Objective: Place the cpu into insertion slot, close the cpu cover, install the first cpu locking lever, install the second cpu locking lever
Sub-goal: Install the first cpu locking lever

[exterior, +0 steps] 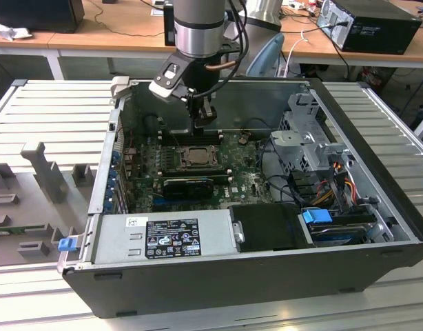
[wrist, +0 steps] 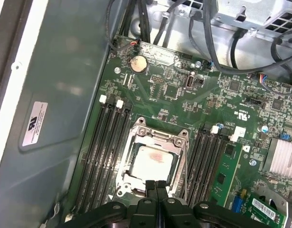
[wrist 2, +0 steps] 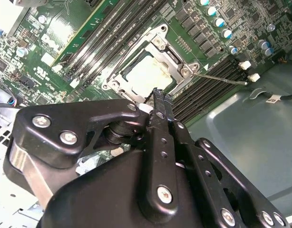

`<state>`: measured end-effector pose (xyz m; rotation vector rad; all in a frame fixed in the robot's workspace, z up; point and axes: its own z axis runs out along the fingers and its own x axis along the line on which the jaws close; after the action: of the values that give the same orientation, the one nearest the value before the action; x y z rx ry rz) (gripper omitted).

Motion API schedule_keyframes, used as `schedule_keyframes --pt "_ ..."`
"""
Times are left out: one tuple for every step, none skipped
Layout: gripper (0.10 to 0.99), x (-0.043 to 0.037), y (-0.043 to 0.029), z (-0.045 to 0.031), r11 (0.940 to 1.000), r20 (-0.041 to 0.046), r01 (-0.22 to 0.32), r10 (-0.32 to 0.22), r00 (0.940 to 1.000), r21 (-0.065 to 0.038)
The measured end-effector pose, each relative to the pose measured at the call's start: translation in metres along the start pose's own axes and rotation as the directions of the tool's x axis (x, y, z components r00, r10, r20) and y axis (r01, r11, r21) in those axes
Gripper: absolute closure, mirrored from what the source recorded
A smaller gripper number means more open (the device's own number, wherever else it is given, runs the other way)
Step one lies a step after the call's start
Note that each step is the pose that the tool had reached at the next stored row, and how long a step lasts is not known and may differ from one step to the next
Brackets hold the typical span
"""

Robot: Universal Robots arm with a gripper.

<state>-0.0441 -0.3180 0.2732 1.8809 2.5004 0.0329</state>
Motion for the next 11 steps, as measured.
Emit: schedule_keyframes --pt "0.980 0.0000 0.0000 0.0000 1.0000 -0.0001 0.005 -0.005 1.0000 0.000" --pt "0.980 0.0000 0.0000 0.0000 0.9999 -0.0004 0.016 -0.016 0.9999 0.000" --pt "0.980 0.0000 0.0000 0.0000 0.9996 -0.0007 0.027 -0.027 0.9996 0.000" --pt "0.980 0.0000 0.0000 0.0000 0.9994 -0.0009 0.036 -0.036 0.9994 0.000" --pt "0.980 0.0000 0.0000 0.0000 0.9991 -0.0010 0.041 -0.041 0.9991 0.000" --pt "0.980 0.0000 0.0000 0.0000 0.9989 -0.0011 0.047 -0.047 0.9989 0.000" --pt "0.980 0.0000 0.0000 0.0000 0.9985 -0.0013 0.055 -0.055 0.9985 0.000" --pt "0.980 0.0000 0.0000 0.0000 0.9977 -0.0017 0.067 -0.067 0.9977 0.000" --pt "0.980 0.0000 0.0000 0.0000 0.9969 -0.0019 0.078 -0.078 0.9969 0.000" --pt "0.980 0.0000 0.0000 0.0000 0.9963 -0.0021 0.086 -0.086 0.9963 0.000" --pt "0.980 0.0000 0.0000 0.0000 0.9957 -0.0023 0.093 -0.093 0.9957 0.000"
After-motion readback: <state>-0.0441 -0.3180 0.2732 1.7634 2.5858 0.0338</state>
